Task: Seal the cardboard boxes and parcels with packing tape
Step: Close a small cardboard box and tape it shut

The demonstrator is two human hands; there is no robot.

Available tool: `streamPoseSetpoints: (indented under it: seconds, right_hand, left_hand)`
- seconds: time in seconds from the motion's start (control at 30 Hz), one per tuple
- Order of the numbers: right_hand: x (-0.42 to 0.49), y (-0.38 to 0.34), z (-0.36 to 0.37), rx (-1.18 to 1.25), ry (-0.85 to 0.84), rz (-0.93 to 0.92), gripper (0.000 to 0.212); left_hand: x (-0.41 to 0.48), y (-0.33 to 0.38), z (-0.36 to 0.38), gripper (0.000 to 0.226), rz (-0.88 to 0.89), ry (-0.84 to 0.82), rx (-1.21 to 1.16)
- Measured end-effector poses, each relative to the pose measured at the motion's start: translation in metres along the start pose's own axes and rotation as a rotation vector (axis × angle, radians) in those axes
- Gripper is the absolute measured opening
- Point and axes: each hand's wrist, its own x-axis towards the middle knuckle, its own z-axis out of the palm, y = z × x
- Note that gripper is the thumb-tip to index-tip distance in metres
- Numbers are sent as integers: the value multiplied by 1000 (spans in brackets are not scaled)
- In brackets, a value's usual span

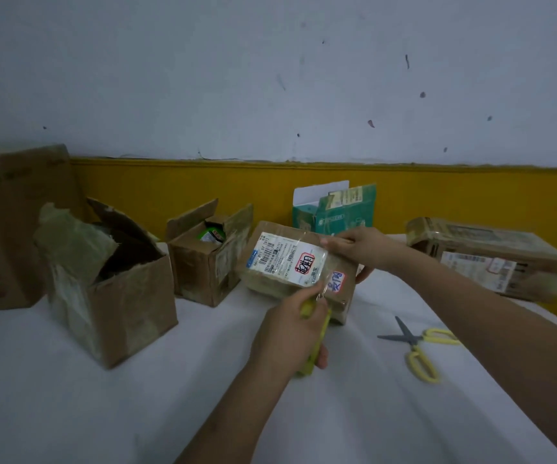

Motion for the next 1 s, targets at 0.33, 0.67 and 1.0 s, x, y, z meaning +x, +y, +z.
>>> streamPoseSetpoints:
  seconds: [0.33, 0.67, 1.0]
  right_hand:
    - [-7, 22, 5, 34, -153, 150, 55]
    - [-17, 4, 24, -656, -301, -190, 87]
    - [-21, -16, 30, -564, -82, -97, 88]
  left_hand:
    - [14, 6, -31, 29, 47, -52, -218]
    - [22, -13, -25, 39, -52, 86, -35]
    - [22, -27, -29, 53, -23, 15, -5]
